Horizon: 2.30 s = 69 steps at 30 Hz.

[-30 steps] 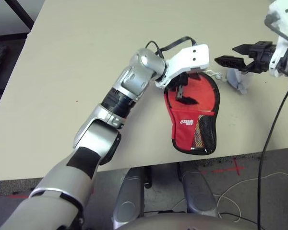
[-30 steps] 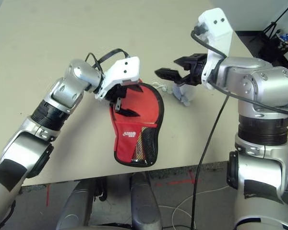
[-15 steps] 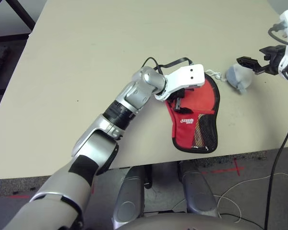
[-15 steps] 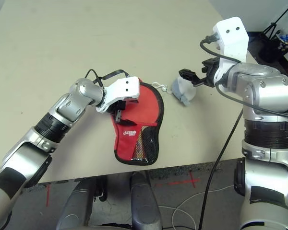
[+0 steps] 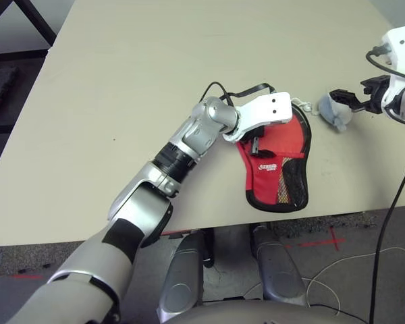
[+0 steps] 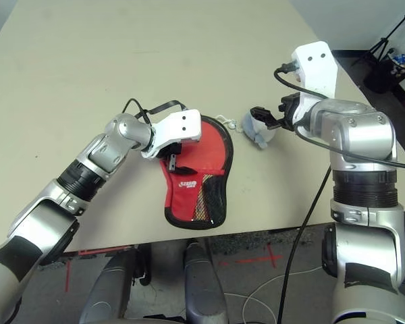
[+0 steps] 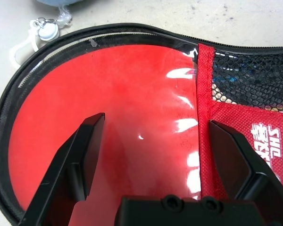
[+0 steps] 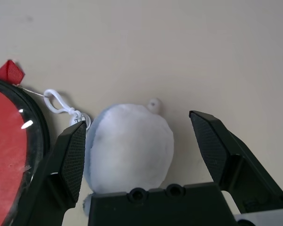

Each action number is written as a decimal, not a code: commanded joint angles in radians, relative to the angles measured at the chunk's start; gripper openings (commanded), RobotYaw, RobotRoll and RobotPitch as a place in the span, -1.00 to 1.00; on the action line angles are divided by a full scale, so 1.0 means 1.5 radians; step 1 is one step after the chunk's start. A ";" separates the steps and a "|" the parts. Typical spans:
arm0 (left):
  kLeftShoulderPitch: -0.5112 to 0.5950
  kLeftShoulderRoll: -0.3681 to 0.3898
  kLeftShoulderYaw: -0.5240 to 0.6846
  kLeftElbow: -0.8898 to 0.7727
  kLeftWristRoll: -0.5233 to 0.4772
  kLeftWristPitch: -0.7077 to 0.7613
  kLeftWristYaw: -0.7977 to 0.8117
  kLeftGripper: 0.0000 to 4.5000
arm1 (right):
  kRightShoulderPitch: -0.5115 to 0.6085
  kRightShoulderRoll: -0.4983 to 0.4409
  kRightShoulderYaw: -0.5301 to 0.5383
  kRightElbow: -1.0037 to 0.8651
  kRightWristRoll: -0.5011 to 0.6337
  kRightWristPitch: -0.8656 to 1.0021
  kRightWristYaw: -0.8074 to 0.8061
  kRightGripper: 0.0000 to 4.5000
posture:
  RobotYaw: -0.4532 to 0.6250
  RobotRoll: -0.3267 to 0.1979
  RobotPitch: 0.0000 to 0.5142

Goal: Store the ping-pong paddle in its case and zip it.

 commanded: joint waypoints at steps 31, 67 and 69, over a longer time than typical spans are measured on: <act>0.016 0.001 -0.083 0.037 0.028 0.064 -0.059 1.00 | 0.046 -0.010 0.046 0.027 -0.023 0.071 0.010 -0.89 | -0.46 0.25 0.10; -0.093 -0.073 -0.112 0.289 0.082 0.042 -0.118 1.00 | 0.200 -0.193 -0.004 -0.275 0.155 0.313 0.135 -0.90 | -0.50 0.25 0.12; -0.090 -0.074 -0.110 0.287 0.081 0.042 -0.115 1.00 | 0.229 -0.217 -0.027 -0.304 0.177 0.332 0.145 -0.90 | -0.51 0.25 0.13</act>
